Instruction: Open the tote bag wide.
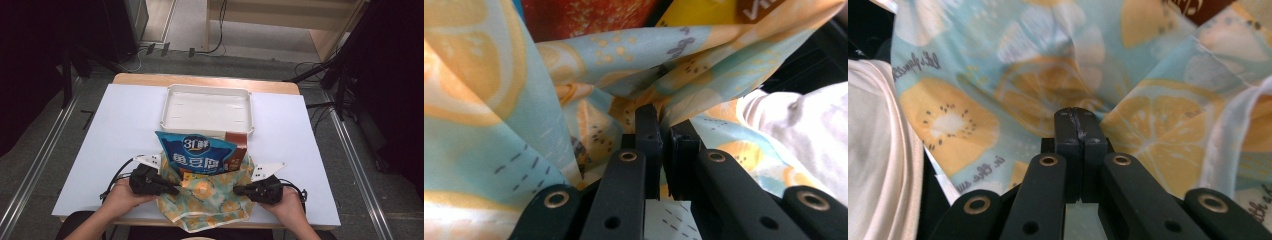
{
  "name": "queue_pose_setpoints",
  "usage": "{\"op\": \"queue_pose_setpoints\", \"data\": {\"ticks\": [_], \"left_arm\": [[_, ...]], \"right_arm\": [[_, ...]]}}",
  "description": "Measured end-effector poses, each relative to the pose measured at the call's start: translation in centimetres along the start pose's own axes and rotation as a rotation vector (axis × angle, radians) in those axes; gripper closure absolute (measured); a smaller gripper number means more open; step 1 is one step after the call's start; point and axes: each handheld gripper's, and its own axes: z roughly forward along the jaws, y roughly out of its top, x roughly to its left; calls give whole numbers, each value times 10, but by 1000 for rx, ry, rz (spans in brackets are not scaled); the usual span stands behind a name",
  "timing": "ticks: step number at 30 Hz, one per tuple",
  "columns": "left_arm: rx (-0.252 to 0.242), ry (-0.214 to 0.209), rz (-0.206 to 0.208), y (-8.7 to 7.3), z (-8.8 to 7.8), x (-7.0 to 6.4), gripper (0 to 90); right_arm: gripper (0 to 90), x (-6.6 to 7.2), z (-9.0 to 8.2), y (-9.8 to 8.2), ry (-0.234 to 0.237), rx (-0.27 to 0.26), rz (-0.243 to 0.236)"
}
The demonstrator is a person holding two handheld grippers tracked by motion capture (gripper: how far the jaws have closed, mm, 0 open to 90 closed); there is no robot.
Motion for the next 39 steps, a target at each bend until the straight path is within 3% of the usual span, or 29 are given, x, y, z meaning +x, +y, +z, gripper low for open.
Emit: {"op": "queue_pose_setpoints", "data": {"ticks": [4, 8, 16, 22, 31, 39], "left_arm": [[20, 4, -10, 0, -2, -1, 844], [30, 9, 23, -1, -9, -7, 796], [-42, -7, 64, 5, -37, -25, 642], [-84, -8, 80, 14, -52, -35, 582], [-84, -5, 49, 26, -44, -36, 537], [-75, 3, 44, 25, -34, -38, 534]], "right_arm": [[900, -2, 0, -1, 1, 16, 9], [874, -1, -15, 0, -1, -22, 7], [806, 5, -41, 13, -18, -94, 5], [763, 7, -46, 31, -11, -132, -19], [690, 6, -35, 56, -4, -130, -65], [569, 3, -25, 60, 10, -126, -75]]}}
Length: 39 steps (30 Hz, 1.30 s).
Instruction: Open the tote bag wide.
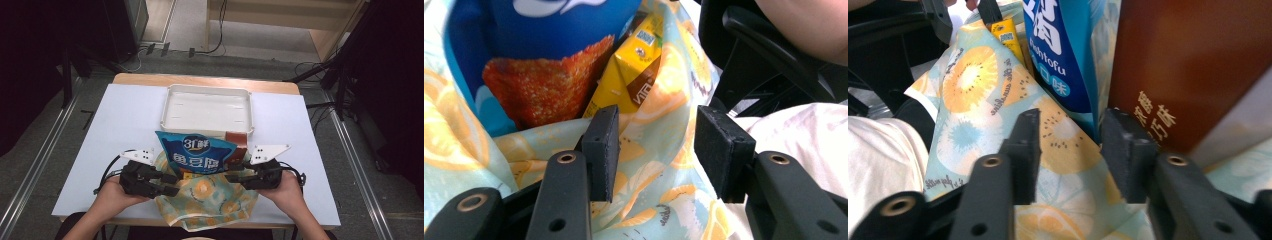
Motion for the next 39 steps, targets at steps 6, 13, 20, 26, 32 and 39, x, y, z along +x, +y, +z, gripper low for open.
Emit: {"op": "queue_pose_setpoints", "data": {"ticks": [6, 13, 20, 26, 32, 39], "left_arm": [[9, 1, 6, -2, 4, -1, 579], [9, -12, 0, -3, 9, 2, 618], [12, -7, 11, -4, 9, 0, 774], [15, -9, 16, -4, 9, -2, 876], [3, -24, 17, -5, 2, -5, 894], [19, -45, 33, -7, 2, -11, 892]], "right_arm": [[465, -2, 7, -1, 36, 19, 19], [421, -1, 18, -2, 43, 55, 12], [728, 1, 16, -6, 7, 60, -3], [900, 4, 13, -7, 40, 77, 7], [900, 15, 3, -7, 59, 83, 25], [900, 31, -6, -14, 65, 72, 9]]}}
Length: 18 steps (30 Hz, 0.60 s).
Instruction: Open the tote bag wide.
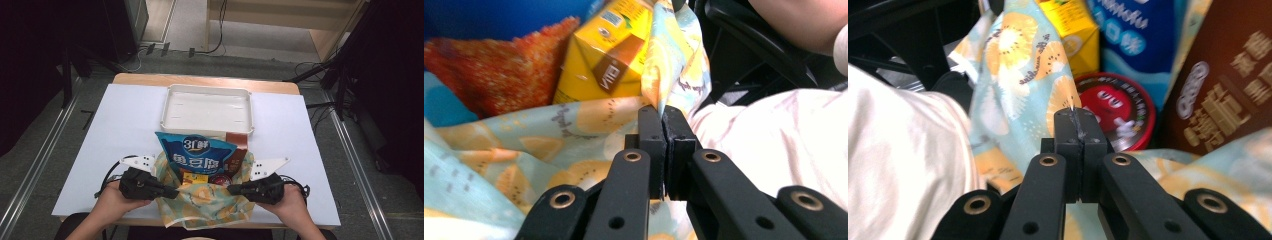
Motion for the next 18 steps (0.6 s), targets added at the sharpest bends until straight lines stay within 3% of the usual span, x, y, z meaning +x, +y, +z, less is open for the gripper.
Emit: {"op": "queue_pose_setpoints", "data": {"ticks": [3, 7, 14, 18], "left_arm": [[3, -3, -6, -3, 3, 2, 880], [16, -21, -44, -11, 8, 8, 875], [49, -10, -75, -18, 16, 15, 900], [65, 4, -69, -19, 17, 21, 900]], "right_arm": [[900, 4, 0, -6, 11, 5, 1], [900, 4, 2, -14, 21, 10, 21], [900, 4, 10, -24, 36, 44, 29], [900, 0, 15, -30, 41, 50, 39]]}}
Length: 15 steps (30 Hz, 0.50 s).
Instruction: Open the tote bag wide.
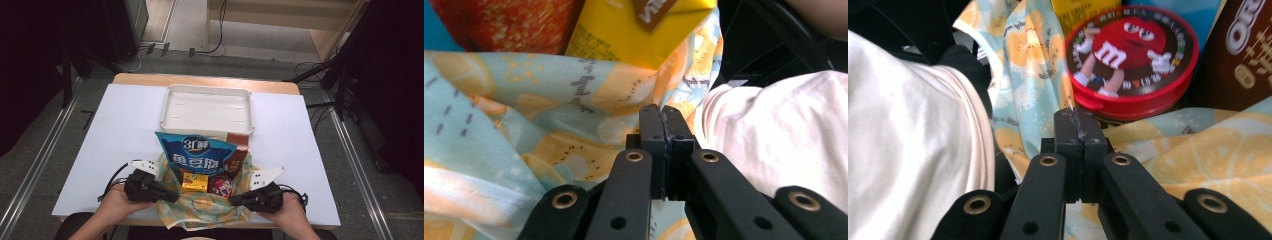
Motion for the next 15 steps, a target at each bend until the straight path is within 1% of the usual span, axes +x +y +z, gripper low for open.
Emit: {"op": "queue_pose_setpoints", "data": {"ticks": [1, 2, 4, 5, 6, 7, 9, 11, 12, 13, 15], "left_arm": [[1, -1, -6, 0, 0, 1, 900], [4, 2, -2, 0, 1, 3, 900], [-9, -2, -6, -1, 2, 5, 900], [-15, -7, 1, -1, 3, 7, 900], [-15, -22, 5, -2, 3, 9, 900], [-9, -15, 15, -3, 4, 10, 900], [-7, -11, 20, -4, 5, 12, 900], [-3, 0, 36, -4, 7, 14, 900], [2, 7, 52, -5, 7, 16, 899], [-4, 11, 55, -5, 8, 17, 895], [-7, 13, 61, -6, 9, 21, 890]], "right_arm": [[900, -1, 2, -2, 0, 3, -7], [900, -3, 4, -3, 2, 7, -12], [900, -6, 7, -6, 8, 2, -23], [900, -7, 9, -7, 9, -3, -33], [900, -9, 9, -9, 14, -8, -41], [900, -12, 10, -11, 17, -10, -39], [900, -15, 13, -12, 28, -13, -34], [900, -17, 15, -12, 27, 1, -41], [900, -19, 17, -12, 29, 7, -45], [900, -20, 19, -13, 33, 21, -38], [900, -23, 21, -13, 38, 37, -47]]}}
